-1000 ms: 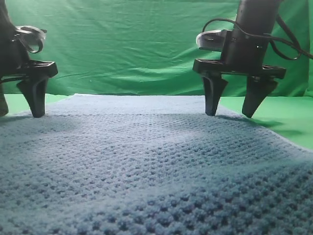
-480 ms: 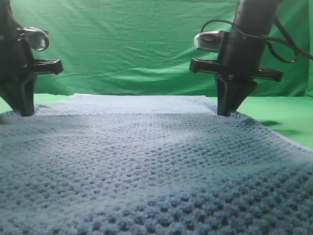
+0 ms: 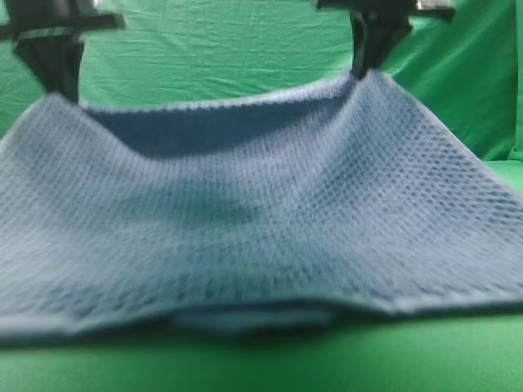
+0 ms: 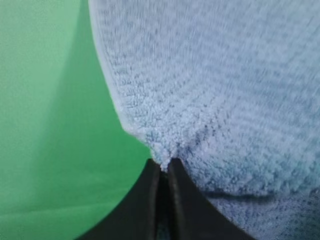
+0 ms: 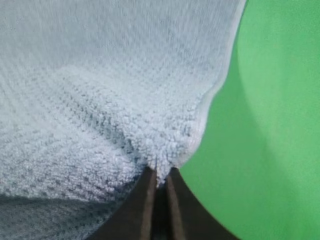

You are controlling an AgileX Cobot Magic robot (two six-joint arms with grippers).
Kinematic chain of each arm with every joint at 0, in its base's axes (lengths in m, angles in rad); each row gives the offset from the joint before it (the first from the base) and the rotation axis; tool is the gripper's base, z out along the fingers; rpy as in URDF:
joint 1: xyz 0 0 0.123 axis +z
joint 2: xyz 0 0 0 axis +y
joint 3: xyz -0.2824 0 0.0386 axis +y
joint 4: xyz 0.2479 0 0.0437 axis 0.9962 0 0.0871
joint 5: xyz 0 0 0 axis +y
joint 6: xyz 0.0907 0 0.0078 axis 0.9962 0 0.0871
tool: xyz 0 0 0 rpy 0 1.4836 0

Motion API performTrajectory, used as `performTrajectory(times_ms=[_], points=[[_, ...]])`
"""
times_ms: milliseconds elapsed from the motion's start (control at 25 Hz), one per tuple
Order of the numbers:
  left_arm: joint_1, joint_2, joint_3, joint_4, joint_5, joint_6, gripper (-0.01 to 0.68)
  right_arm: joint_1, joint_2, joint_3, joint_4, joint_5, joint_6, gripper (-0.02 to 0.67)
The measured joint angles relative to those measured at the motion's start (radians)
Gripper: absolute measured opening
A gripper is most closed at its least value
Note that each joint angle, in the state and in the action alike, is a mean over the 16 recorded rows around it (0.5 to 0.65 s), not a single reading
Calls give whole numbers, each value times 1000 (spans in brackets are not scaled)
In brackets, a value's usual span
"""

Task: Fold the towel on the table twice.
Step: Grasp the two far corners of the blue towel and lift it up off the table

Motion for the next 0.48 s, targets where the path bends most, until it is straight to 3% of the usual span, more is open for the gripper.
performTrajectory(times_ms=[280,480], points=[[-1,-11,-362,-79,49,24,0,0,-20,-282,-69,-22,15,0],[-1,-22,-533,-131,25,50,0,0,-28,-433,-109,-39,16,0]])
